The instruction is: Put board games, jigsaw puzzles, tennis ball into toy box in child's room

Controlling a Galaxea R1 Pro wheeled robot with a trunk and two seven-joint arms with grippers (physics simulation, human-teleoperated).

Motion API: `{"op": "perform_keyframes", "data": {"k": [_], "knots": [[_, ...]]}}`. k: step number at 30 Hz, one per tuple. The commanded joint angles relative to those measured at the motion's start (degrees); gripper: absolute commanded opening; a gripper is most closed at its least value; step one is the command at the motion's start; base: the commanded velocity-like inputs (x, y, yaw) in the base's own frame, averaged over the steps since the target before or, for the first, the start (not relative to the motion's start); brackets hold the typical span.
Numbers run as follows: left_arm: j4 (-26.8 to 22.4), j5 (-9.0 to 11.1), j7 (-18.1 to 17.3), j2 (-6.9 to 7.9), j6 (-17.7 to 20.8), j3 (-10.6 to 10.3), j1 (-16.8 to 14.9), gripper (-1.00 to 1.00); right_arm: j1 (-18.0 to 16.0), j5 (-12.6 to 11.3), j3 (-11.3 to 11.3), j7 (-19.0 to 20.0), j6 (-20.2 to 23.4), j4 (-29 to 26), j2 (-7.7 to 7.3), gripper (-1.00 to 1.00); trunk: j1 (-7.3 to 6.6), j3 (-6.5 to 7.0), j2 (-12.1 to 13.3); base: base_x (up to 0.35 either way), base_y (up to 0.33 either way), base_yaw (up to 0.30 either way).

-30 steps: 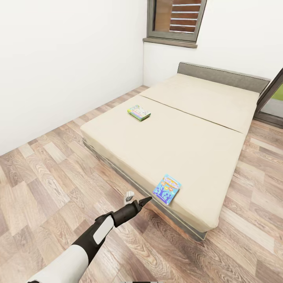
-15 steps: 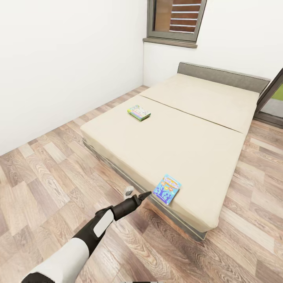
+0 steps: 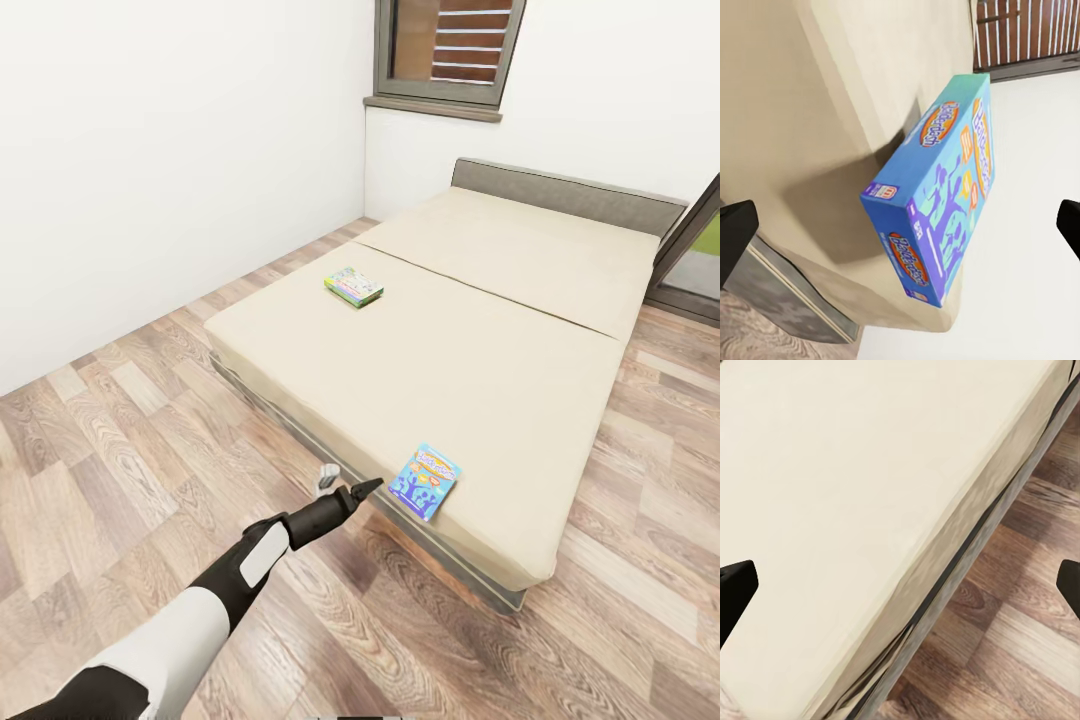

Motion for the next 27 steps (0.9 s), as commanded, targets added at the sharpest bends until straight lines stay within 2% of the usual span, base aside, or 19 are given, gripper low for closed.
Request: {"op": "perform_keyframes", "data": {"k": [1, 18, 27], "knots": [[0.2, 0.6, 0.0, 0.03, 0.5, -0.1, -0.2, 1.0, -0.1, -0.1, -0.1, 0.2, 0.5, 0.0, -0.02, 1.0, -0.01, -0.04, 0.0, 0.0, 0.0, 0.0], [0.8, 0.6, 0.0, 0.14, 0.3, 0.0, -0.7, 1.0, -0.1, -0.1, -0.1, 0.2, 0.5, 0.0, -0.02, 1.0, -0.01, -0.04, 0.0, 0.0, 0.0, -0.003], [0.9, 0.6, 0.1, 0.24, 0.2, 0.1, -0.7, 1.0, -0.1, -0.1, -0.1, 0.2, 0.5, 0.0, -0.04, 1.0, -0.01, -0.04, 0.0, 0.0, 0.0, -0.121]]}}
